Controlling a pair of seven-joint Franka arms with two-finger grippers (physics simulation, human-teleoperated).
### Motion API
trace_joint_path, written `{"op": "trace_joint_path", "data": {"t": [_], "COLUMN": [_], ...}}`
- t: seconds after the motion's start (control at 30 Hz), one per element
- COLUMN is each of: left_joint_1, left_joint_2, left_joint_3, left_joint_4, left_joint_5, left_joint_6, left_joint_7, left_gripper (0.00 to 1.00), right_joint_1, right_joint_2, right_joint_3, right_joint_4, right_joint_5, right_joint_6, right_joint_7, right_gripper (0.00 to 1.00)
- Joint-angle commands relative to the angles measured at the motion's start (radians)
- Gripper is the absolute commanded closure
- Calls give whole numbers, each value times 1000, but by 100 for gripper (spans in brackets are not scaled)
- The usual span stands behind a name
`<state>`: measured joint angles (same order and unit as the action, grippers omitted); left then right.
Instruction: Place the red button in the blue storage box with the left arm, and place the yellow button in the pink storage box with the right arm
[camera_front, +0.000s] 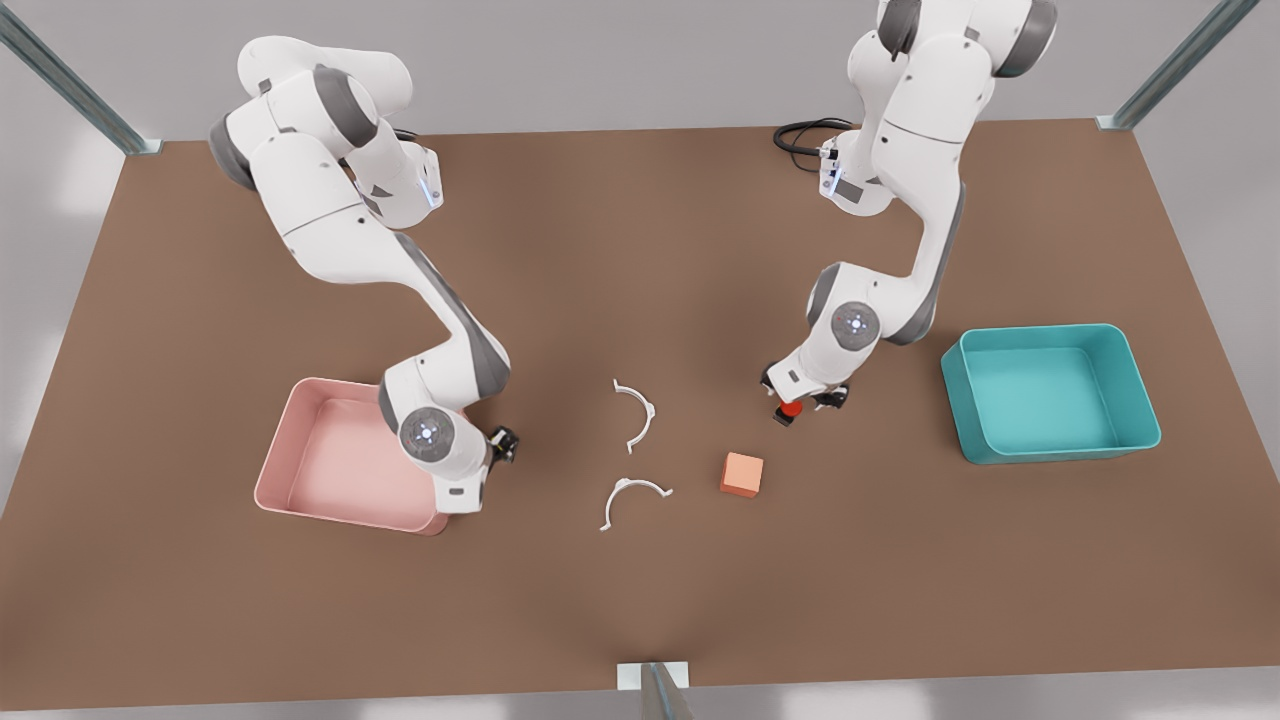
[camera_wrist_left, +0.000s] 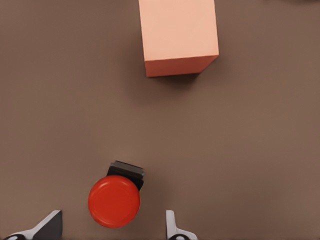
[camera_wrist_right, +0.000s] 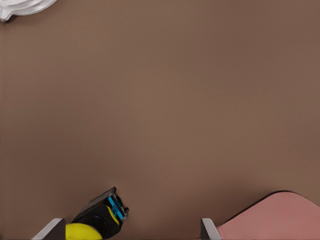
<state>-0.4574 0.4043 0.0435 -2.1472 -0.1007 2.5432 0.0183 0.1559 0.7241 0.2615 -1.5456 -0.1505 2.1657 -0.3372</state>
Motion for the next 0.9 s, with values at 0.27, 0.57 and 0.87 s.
{"op": "trace_joint_path", "data": {"t": [0.27, 0.57, 0.87], "left_joint_1": [0, 0, 9], "left_joint_2": [84, 77, -13], "left_joint_3": [1, 1, 9], "left_joint_4": [61, 52, 58], "left_joint_5": [-10, -11, -11], "left_joint_6": [83, 78, -23], "left_joint_7": [-4, -8, -3], "left_gripper": [4, 33, 53], "right_joint_1": [-4, -9, 1], "right_joint_2": [-6, 9, 21], "right_joint_3": [12, 7, 1], "right_joint_4": [-97, -123, -123], "right_joint_5": [29, 26, 28], "right_joint_6": [124, 189, 204], "right_joint_7": [-94, -97, -88], "right_gripper": [0, 0, 0]}}
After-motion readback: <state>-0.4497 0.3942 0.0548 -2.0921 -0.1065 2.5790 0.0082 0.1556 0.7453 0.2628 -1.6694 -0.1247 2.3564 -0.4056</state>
